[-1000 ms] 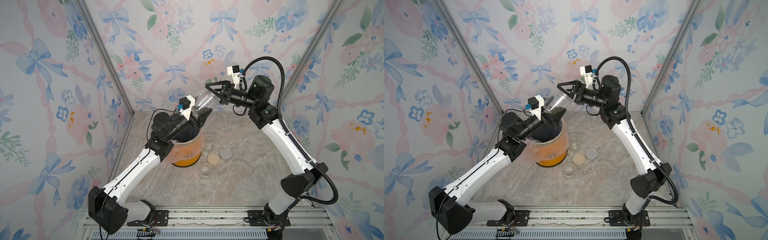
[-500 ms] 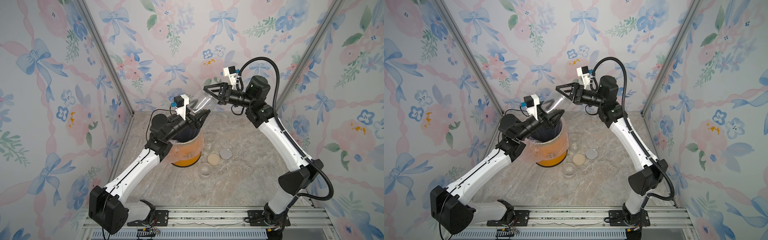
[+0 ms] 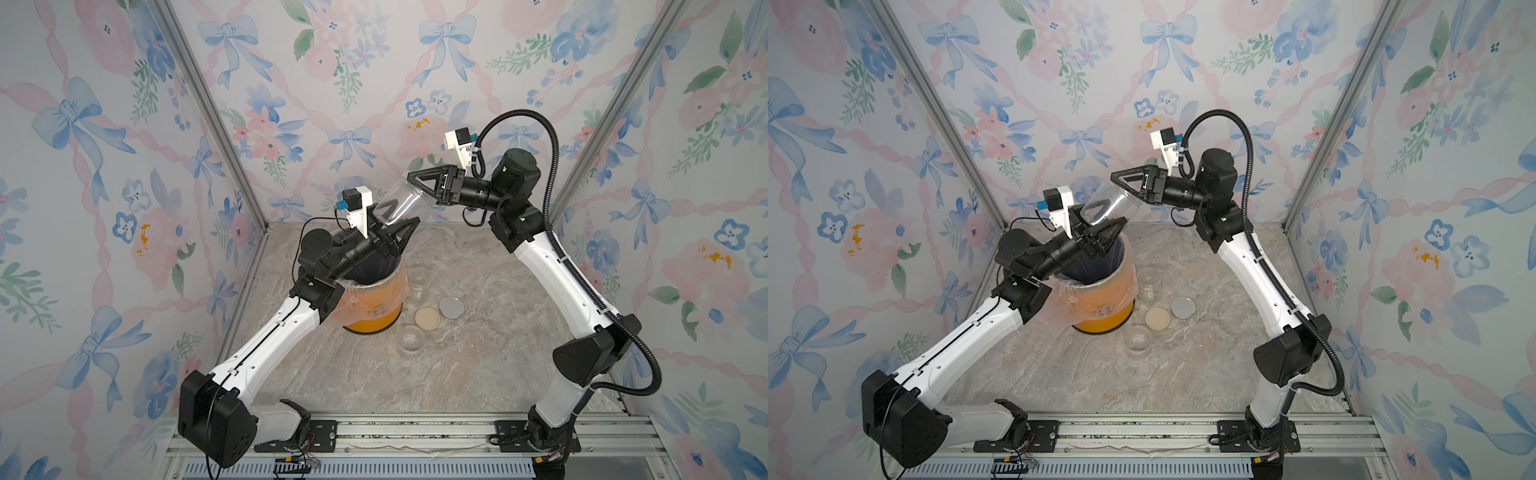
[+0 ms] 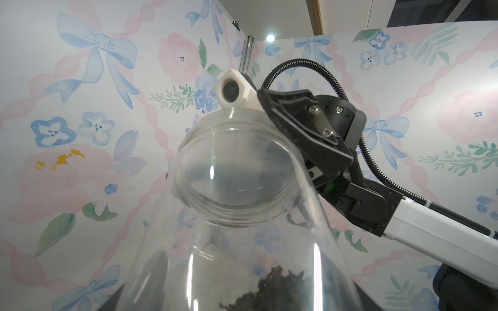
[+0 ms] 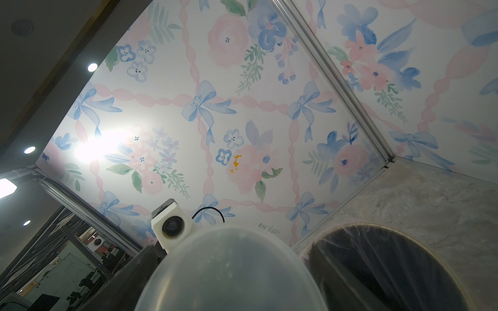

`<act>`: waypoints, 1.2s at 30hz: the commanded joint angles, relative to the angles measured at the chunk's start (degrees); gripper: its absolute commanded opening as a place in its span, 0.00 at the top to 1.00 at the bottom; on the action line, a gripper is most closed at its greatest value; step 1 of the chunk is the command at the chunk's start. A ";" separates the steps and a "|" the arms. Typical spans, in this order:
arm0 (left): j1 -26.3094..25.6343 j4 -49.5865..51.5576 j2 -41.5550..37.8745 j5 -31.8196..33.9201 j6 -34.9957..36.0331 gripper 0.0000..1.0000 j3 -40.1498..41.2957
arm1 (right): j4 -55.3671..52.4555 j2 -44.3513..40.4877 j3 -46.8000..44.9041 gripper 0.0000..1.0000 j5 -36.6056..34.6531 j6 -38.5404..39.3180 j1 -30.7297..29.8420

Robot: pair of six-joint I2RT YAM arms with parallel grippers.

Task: Empty moldy tea leaves from jars
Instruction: Unscrew the lid from the jar.

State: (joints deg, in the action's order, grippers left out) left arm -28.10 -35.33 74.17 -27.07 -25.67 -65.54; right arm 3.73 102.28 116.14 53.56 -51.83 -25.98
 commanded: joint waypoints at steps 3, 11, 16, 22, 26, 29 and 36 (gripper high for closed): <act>0.40 -2.64 0.08 -2.27 -1.73 0.74 0.64 | 2.57 1.71 4.67 0.32 1.61 -0.38 1.65; 0.59 -2.67 -0.08 -2.29 -0.15 0.74 1.55 | 0.42 3.24 7.94 0.32 1.71 -0.30 2.03; 0.54 -2.07 -0.21 -1.77 0.84 0.74 1.73 | -0.49 3.54 8.76 0.32 1.21 -0.35 2.08; 1.02 -1.26 -0.09 -2.58 0.95 0.74 0.38 | -0.53 3.28 8.67 0.32 1.24 -0.36 2.14; 1.11 -1.31 0.19 -3.24 0.52 0.74 -0.37 | -2.44 2.77 8.50 0.32 1.26 1.79 2.28; 1.68 -1.23 0.79 -3.82 0.05 0.74 -1.22 | -3.31 2.71 8.81 0.32 1.15 2.07 2.47; 1.99 1.27 0.01 -2.70 4.39 0.74 -1.02 | -8.22 2.57 10.37 0.32 -1.18 2.92 3.86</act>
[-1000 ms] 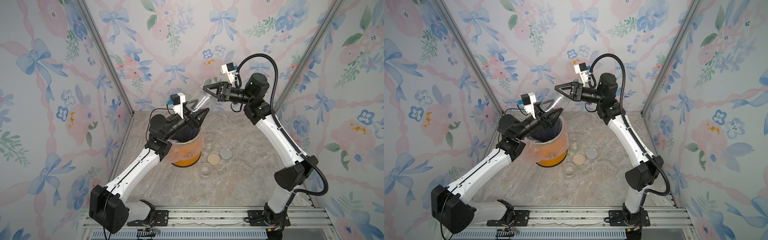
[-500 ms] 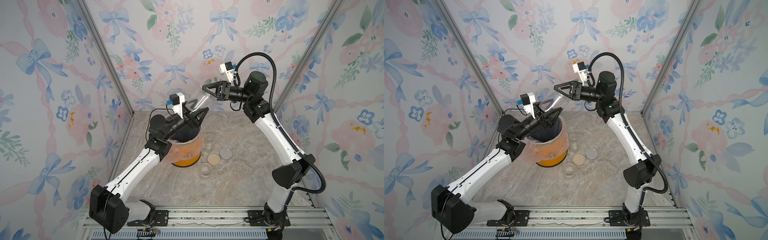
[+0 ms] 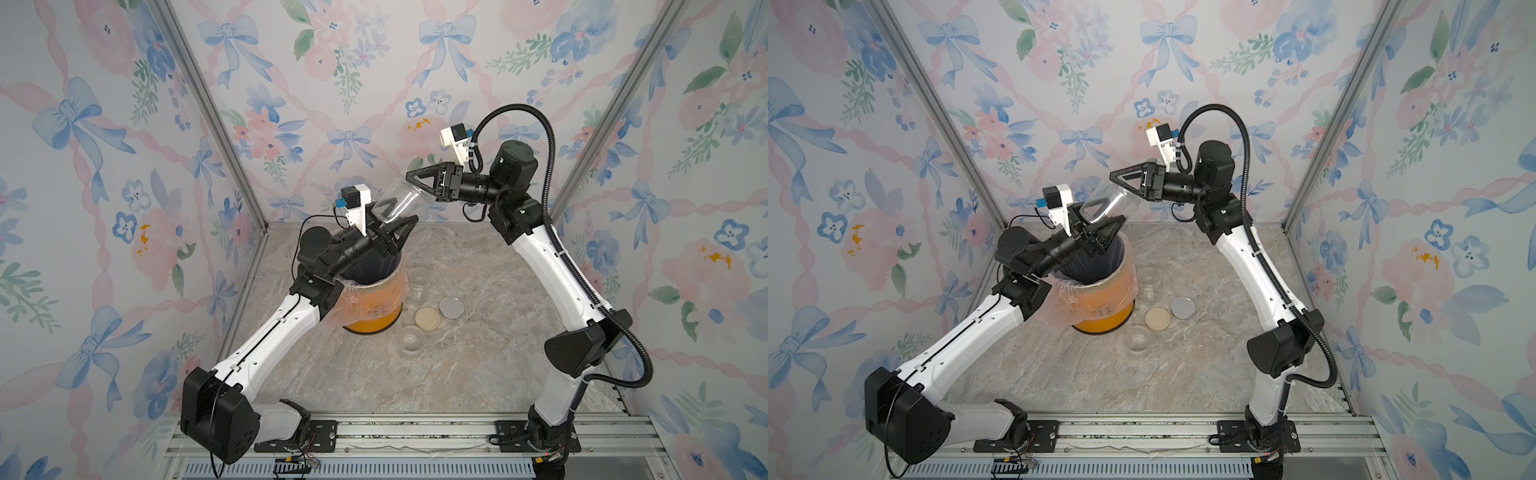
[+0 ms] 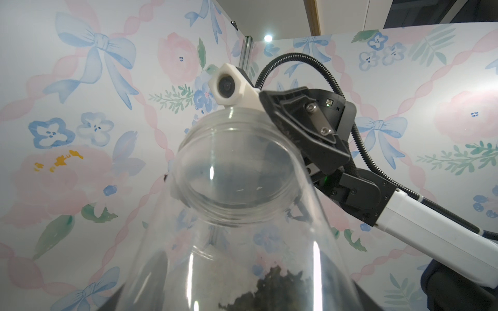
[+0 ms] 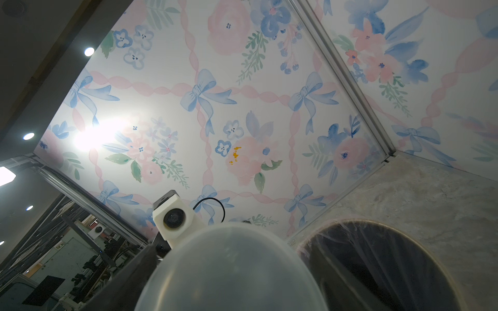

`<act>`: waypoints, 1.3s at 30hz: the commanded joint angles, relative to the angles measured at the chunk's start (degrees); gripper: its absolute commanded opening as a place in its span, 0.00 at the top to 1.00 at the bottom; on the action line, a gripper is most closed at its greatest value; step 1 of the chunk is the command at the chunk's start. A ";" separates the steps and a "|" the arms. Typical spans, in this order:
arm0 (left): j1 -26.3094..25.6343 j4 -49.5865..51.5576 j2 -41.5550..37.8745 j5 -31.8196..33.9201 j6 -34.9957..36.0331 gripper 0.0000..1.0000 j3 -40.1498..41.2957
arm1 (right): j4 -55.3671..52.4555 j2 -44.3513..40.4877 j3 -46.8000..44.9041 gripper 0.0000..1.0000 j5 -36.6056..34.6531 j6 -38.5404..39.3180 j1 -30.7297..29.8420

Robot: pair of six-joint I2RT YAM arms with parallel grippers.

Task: Empty moldy tea leaves from jars
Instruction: Unscrew the lid from the jar.

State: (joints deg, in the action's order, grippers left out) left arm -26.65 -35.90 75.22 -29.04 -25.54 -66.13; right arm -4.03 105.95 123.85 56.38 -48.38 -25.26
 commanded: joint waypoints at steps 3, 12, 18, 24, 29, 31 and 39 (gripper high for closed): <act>0.56 2.85 -1.47 -0.58 5.49 0.74 -0.24 | -1.32 -0.63 3.54 0.33 -4.22 -1.01 3.11; 0.31 3.78 -3.23 2.67 11.85 0.74 2.34 | -4.71 0.31 5.28 0.33 -6.57 -1.90 2.90; 0.51 3.82 -2.42 0.32 10.84 0.74 1.68 | -5.84 0.06 4.83 0.33 -6.78 -0.97 2.78; 1.51 3.12 0.44 -5.33 4.44 0.74 -1.22 | -4.76 -0.63 4.68 0.33 -4.35 0.68 2.79; 2.07 3.12 2.28 -8.47 1.00 0.74 -3.66 | -1.28 -2.88 0.66 0.33 -2.18 1.39 3.04; 2.22 3.12 3.00 -9.82 -0.43 0.74 -4.55 | 0.95 -3.91 -1.47 0.33 -1.57 1.36 3.35; 2.30 2.27 4.90 -13.38 -6.62 0.74 -7.17 | 9.15 -6.29 -7.21 0.33 0.11 1.26 5.07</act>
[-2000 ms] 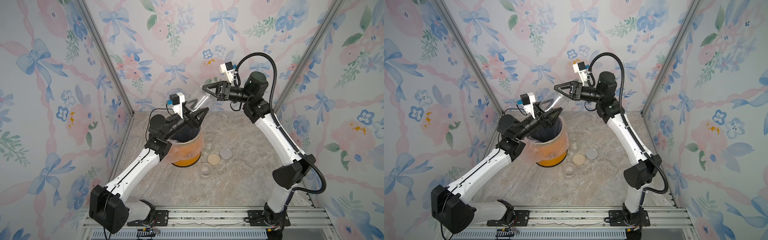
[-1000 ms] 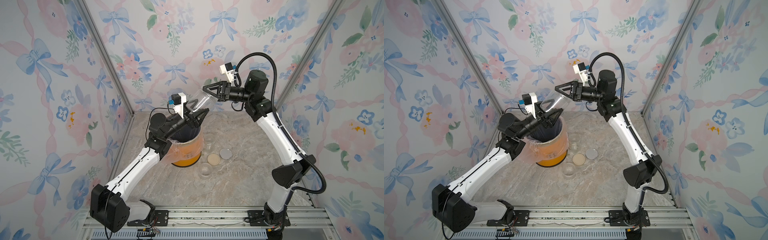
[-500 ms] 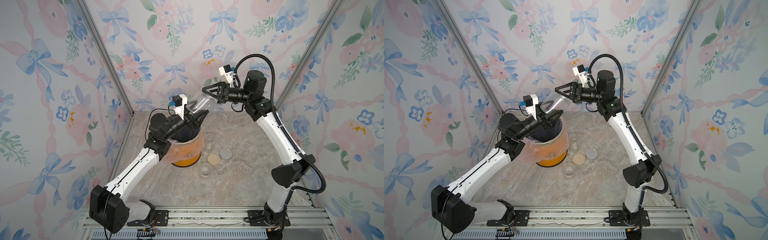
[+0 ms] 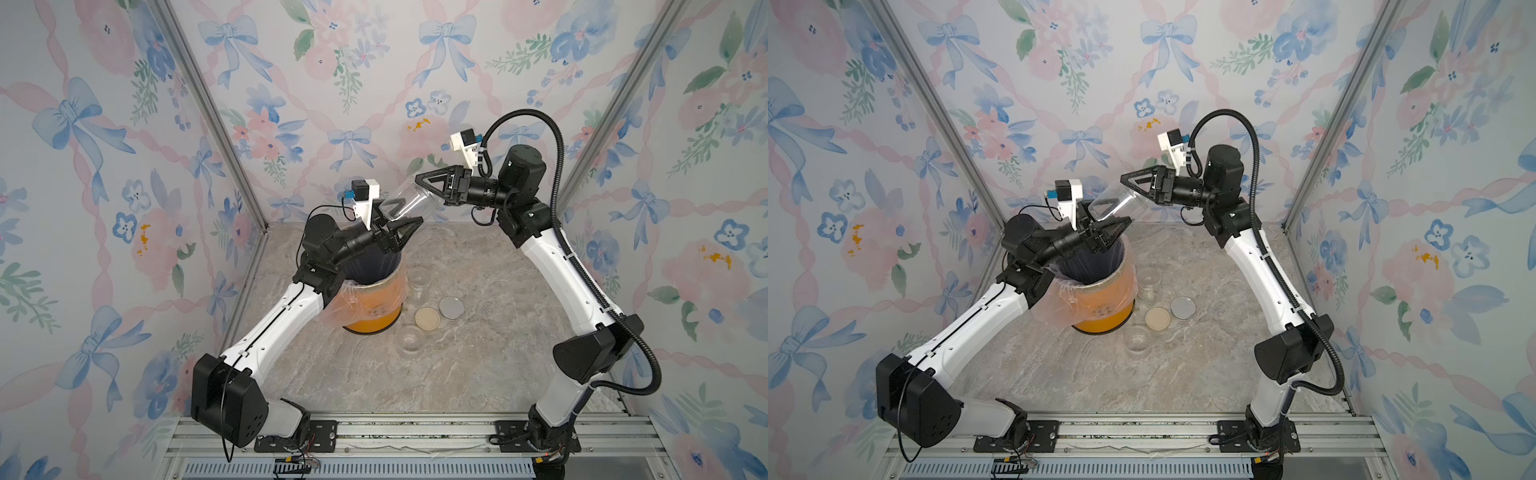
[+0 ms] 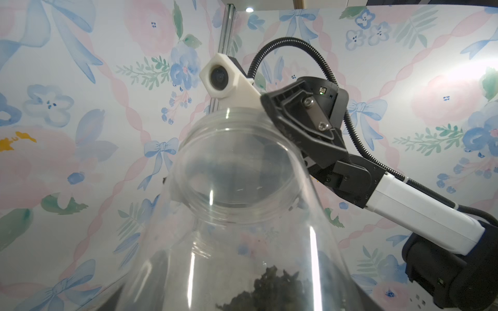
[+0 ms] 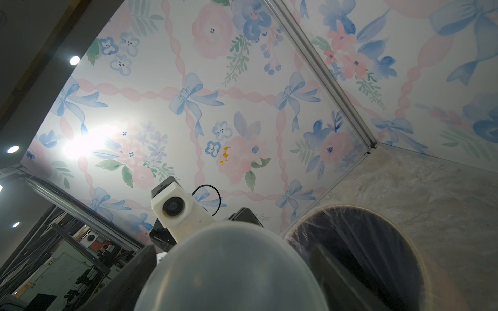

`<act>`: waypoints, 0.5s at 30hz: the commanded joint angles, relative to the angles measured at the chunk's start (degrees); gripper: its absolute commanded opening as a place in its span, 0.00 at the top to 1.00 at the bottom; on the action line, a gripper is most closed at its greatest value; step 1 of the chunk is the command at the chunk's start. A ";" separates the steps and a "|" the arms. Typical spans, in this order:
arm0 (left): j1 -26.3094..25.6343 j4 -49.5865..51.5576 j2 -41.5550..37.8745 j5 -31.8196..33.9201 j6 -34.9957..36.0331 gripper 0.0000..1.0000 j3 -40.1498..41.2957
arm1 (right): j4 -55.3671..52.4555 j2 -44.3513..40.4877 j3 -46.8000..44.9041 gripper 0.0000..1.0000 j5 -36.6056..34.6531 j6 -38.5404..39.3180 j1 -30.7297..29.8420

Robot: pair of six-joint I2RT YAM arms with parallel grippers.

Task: Empty moldy tea leaves from jars
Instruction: Unscrew the lid from the jar.

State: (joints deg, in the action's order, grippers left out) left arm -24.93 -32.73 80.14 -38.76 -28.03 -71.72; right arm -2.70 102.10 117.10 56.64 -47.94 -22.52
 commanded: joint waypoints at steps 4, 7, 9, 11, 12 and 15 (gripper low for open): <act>0.58 -0.93 -0.26 -3.42 -3.61 0.74 -1.28 | 8.42 -2.18 0.14 0.33 -0.13 0.81 2.14; 0.57 -1.10 -0.42 -2.57 -2.56 0.74 0.00 | 7.79 -2.21 0.59 0.33 -0.18 1.32 1.67; 0.58 -2.68 -0.38 -2.42 -2.88 0.74 1.23 | 6.38 -2.61 0.91 0.33 -0.18 2.74 1.18; 0.54 -4.06 -0.16 -2.68 -3.73 0.74 1.97 | 4.28 -2.79 1.33 0.33 -0.14 4.61 1.24; 0.54 -4.32 -0.22 -2.79 -3.76 0.74 2.24 | 3.32 -2.77 1.65 0.33 -0.21 5.26 1.37; 0.49 -4.95 -0.78 -2.57 -3.40 0.74 3.20 | 1.80 -2.49 2.99 0.33 -0.13 5.86 2.28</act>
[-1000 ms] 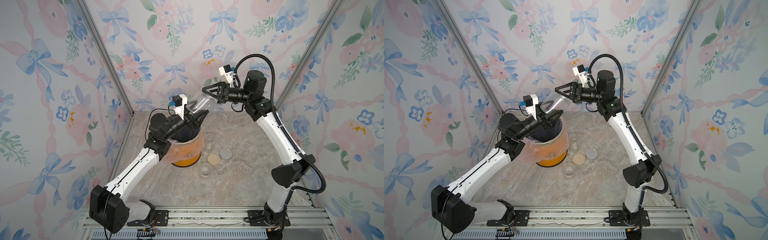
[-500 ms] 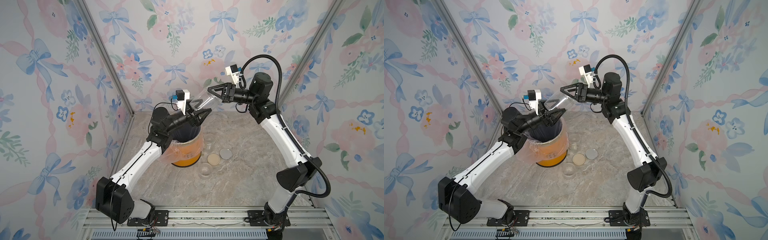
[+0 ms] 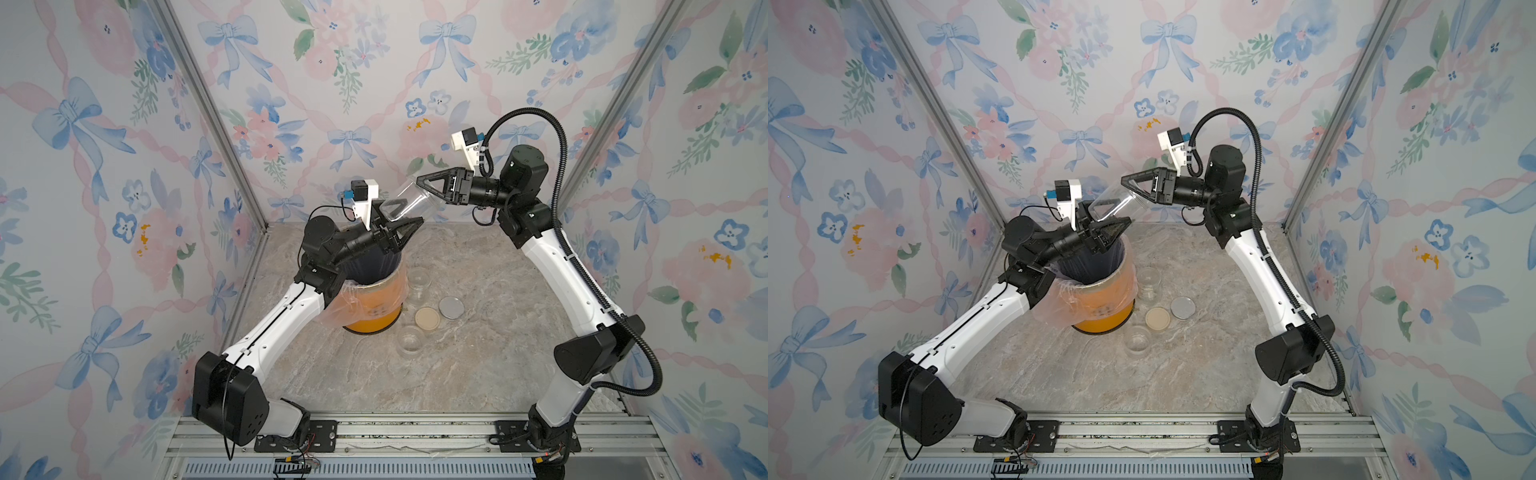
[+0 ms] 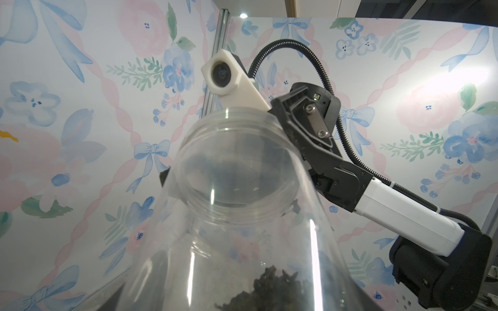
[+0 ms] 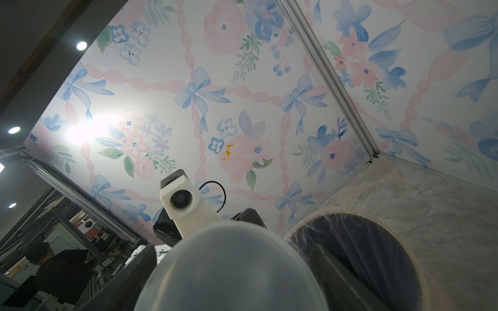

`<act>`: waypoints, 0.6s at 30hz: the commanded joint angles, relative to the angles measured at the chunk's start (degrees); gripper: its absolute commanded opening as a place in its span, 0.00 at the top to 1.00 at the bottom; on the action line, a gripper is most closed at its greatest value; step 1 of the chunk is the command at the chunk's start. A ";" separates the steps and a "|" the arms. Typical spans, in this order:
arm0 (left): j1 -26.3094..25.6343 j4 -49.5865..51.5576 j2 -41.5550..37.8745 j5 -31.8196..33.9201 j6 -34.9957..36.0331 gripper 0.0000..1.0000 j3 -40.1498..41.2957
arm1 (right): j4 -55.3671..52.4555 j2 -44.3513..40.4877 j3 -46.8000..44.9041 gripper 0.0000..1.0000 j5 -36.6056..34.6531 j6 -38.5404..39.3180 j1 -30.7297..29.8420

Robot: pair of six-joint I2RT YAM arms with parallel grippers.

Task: Empty moldy tea leaves from jars
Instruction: Unscrew the lid from the jar.

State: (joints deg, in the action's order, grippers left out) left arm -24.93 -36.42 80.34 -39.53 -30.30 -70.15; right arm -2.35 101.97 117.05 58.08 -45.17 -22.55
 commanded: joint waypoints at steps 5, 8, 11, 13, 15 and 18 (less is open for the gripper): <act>0.32 -1.28 -1.41 -1.07 0.14 0.74 2.86 | -0.60 -1.44 5.50 0.33 -1.47 3.08 2.66; -0.08 -1.18 -2.06 0.69 2.28 0.75 4.16 | -5.64 -1.34 6.76 0.33 -4.04 4.06 1.38; -0.21 -1.28 -2.45 1.90 4.35 0.75 5.04 | -11.86 -1.35 8.18 0.32 -7.27 5.81 -0.46; -0.41 -1.26 -2.71 2.38 5.91 0.75 5.49 | -12.97 -1.43 8.04 0.32 -8.60 4.22 -0.89; -0.47 -1.28 -3.20 3.25 7.86 0.75 6.05 | -14.86 -1.43 8.45 0.32 -10.25 2.61 -0.92; -0.64 -1.26 -3.76 4.80 10.79 0.75 7.04 | -19.10 -1.45 9.95 0.33 -12.12 2.89 -1.02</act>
State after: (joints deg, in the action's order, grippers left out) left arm -25.76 -39.31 78.00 -36.27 -25.36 -65.28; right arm -19.18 102.04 123.07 51.88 -41.04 -24.53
